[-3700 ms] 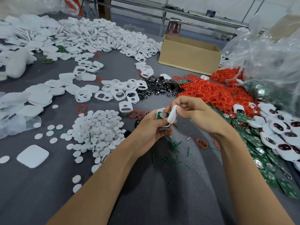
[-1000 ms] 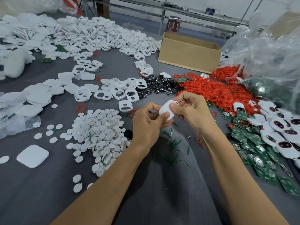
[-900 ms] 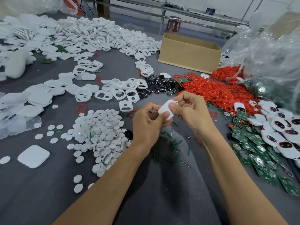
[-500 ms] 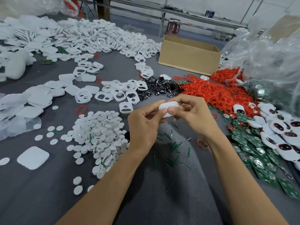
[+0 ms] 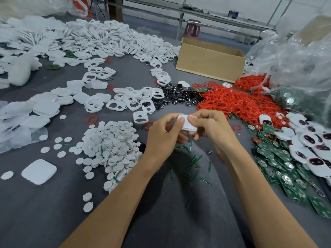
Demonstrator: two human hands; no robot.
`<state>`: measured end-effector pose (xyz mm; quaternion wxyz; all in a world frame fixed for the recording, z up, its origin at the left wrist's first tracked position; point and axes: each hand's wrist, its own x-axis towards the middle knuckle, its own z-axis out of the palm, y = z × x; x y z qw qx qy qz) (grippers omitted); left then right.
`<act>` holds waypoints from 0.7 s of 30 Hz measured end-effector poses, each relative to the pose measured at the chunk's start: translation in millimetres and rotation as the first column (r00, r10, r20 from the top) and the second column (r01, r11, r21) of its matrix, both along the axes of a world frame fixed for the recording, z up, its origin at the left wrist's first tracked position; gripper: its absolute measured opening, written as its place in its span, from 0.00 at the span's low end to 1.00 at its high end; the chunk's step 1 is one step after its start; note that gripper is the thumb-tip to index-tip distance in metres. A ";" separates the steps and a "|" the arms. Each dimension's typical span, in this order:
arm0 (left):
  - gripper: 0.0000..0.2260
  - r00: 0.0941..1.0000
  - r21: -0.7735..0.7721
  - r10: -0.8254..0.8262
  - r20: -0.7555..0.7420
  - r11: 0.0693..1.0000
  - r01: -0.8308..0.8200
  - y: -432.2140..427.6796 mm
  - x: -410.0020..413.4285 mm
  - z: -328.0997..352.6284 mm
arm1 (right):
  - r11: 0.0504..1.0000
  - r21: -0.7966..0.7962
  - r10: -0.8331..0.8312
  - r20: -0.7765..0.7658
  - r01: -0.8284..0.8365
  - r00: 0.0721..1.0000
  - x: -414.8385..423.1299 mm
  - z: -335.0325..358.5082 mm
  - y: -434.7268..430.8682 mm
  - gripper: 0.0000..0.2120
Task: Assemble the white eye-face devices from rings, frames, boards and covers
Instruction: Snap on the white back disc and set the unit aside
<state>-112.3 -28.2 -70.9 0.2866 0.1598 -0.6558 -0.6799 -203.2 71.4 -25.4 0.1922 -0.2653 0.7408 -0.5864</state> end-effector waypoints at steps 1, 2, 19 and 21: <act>0.07 1.000 -0.012 -0.024 0.016 1.000 0.024 -1.0 0.2 -0.2 | 1.000 0.024 0.012 -0.004 -0.012 1.000 0.2 0.2 -0.4 0.08; 0.06 0.999 -0.017 -0.045 0.031 0.999 0.045 -1.1 0.2 -0.4 | 0.998 0.051 0.027 -0.011 -0.026 1.000 0.3 0.4 -0.8 0.09; 0.02 0.996 0.066 0.083 0.036 0.994 -0.085 2.8 -1.2 -4.3 | 0.980 0.069 0.184 0.028 -0.186 0.982 8.5 -0.2 -2.4 0.10; 0.01 0.996 0.059 0.093 0.019 0.994 -0.094 3.2 -0.5 -3.2 | 0.982 0.051 0.178 0.020 -0.179 0.984 8.9 -0.4 -2.6 0.11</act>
